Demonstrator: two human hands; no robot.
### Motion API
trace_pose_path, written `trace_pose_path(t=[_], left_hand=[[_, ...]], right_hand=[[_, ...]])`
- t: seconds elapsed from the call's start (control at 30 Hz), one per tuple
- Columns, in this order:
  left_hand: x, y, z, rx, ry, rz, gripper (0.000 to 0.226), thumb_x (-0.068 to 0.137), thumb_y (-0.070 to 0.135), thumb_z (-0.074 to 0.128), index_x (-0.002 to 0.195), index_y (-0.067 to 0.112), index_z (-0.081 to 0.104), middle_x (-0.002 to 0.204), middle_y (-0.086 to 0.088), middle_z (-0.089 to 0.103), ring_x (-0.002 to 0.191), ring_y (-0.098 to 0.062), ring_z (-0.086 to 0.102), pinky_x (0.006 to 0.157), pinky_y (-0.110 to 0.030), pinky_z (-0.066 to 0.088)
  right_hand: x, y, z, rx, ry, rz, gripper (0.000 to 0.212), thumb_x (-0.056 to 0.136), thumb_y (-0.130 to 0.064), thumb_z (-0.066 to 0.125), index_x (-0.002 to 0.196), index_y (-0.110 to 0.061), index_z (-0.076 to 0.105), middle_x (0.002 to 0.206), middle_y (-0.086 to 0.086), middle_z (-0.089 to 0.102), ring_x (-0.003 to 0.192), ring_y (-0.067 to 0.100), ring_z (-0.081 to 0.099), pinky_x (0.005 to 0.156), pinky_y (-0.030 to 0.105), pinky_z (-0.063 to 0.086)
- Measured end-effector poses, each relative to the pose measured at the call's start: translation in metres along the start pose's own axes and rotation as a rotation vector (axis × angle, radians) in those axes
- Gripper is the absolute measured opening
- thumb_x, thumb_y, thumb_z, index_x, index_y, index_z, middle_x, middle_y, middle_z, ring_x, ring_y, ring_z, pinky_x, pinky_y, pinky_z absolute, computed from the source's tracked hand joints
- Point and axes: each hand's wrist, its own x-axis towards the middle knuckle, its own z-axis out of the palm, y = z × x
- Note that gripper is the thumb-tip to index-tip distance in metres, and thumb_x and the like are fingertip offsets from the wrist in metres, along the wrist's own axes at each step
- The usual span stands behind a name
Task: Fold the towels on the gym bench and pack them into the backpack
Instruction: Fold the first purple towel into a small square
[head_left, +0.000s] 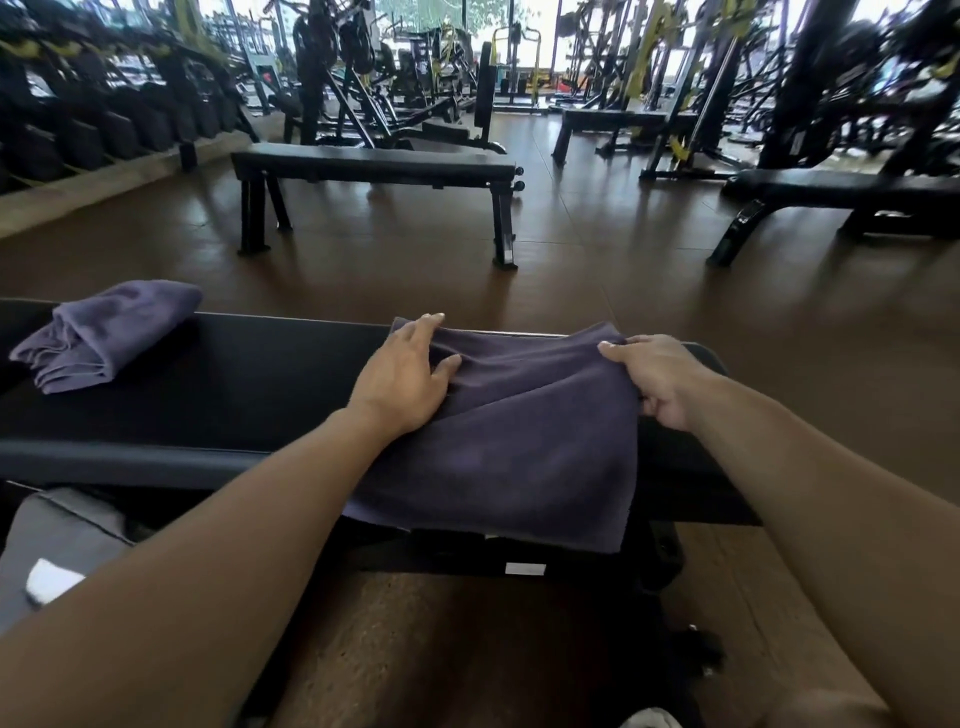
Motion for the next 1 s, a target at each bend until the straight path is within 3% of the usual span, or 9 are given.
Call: trace_pose_path(t=[0.1,0.17,0.37,0.47,0.53,0.63,0.77,0.87,1.0], left_hand=[[-0.001,0.0,0.006,0.09,-0.235,0.093,0.061,0.102,0.051,0.047,0.155,0.026,0.036,0.162,0.002,0.035,0.151,-0.021,0.029,0.123,-0.04,0.023],[-0.005,0.0,0.013,0.23,-0.391,0.092,0.066,0.102,0.06,0.033,0.16,0.03,0.025,0.169,0.006,0.016,0.157,-0.016,0.008,0.127,-0.043,0.005],[-0.012,0.006,0.011,0.312,-0.474,0.03,0.077,0.098,0.072,0.024,0.162,0.034,0.006,0.17,0.007,-0.006,0.156,-0.016,-0.012,0.126,-0.045,-0.009],[-0.01,0.005,0.01,0.137,-0.405,-0.005,0.068,0.102,0.062,0.034,0.161,0.031,0.021,0.169,0.005,0.013,0.157,-0.018,0.003,0.126,-0.044,-0.004],[-0.006,0.002,0.006,-0.175,-0.154,-0.055,0.043,0.106,0.039,0.046,0.146,0.026,0.051,0.152,0.0,0.051,0.145,-0.021,0.041,0.124,-0.038,0.018],[-0.006,-0.002,-0.013,-0.559,0.12,-0.225,0.02,0.105,0.019,0.05,0.104,0.026,0.069,0.1,0.003,0.075,0.091,-0.014,0.069,0.082,-0.014,0.05],[-0.006,-0.009,-0.019,-0.597,0.008,-0.331,0.025,0.104,0.027,0.051,0.112,0.015,0.071,0.092,0.0,0.074,0.081,-0.017,0.07,0.073,-0.022,0.055],[-0.003,-0.008,-0.014,-0.498,-0.054,-0.303,0.031,0.097,0.031,0.066,0.121,0.013,0.062,0.092,-0.001,0.073,0.071,-0.011,0.066,0.055,-0.007,0.045],[0.001,-0.011,-0.007,-0.372,-0.069,-0.286,0.055,0.082,0.033,0.083,0.129,0.019,0.059,0.096,0.003,0.073,0.091,-0.012,0.067,0.074,-0.023,0.046]], right_hand=[[0.003,-0.003,-0.015,0.102,0.145,-0.024,0.019,0.102,-0.019,0.059,0.116,-0.008,0.064,0.109,0.014,0.072,0.084,0.025,0.069,0.069,0.035,0.059],[0.001,-0.003,-0.021,0.137,0.131,0.007,0.022,0.102,-0.018,0.058,0.121,-0.009,0.065,0.109,0.013,0.071,0.083,0.025,0.069,0.067,0.033,0.057],[-0.009,-0.032,-0.002,0.138,-0.075,-0.088,0.022,0.102,-0.014,0.056,0.12,-0.016,0.069,0.105,0.011,0.074,0.088,0.027,0.07,0.084,0.04,0.059],[-0.014,-0.052,0.036,-0.028,-0.107,-0.166,0.029,0.102,-0.014,0.055,0.127,-0.003,0.062,0.086,0.012,0.06,0.072,0.025,0.06,0.068,0.034,0.053],[-0.022,-0.059,0.072,-0.185,-0.131,-0.216,0.015,0.102,-0.014,0.053,0.11,-0.009,0.064,0.069,0.008,0.05,0.047,0.016,0.051,0.045,0.023,0.041],[-0.029,-0.057,0.121,-0.194,-0.29,-0.146,0.026,0.105,-0.014,0.05,0.13,-0.008,0.052,0.07,0.009,0.05,0.04,0.014,0.051,0.038,0.026,0.05],[-0.04,-0.057,0.141,-0.189,-0.62,-0.05,0.032,0.109,-0.017,0.043,0.134,0.001,0.051,0.091,0.011,0.061,0.065,0.024,0.065,0.059,0.03,0.062],[-0.032,-0.064,0.127,-0.317,-0.372,-0.191,0.019,0.106,-0.011,0.045,0.119,-0.011,0.059,0.083,0.005,0.058,0.054,0.016,0.055,0.04,0.021,0.05],[-0.032,-0.062,0.099,-0.667,-0.326,-0.215,0.006,0.098,-0.02,0.065,0.099,-0.015,0.066,0.077,0.003,0.061,0.057,0.014,0.056,0.041,0.019,0.047]])
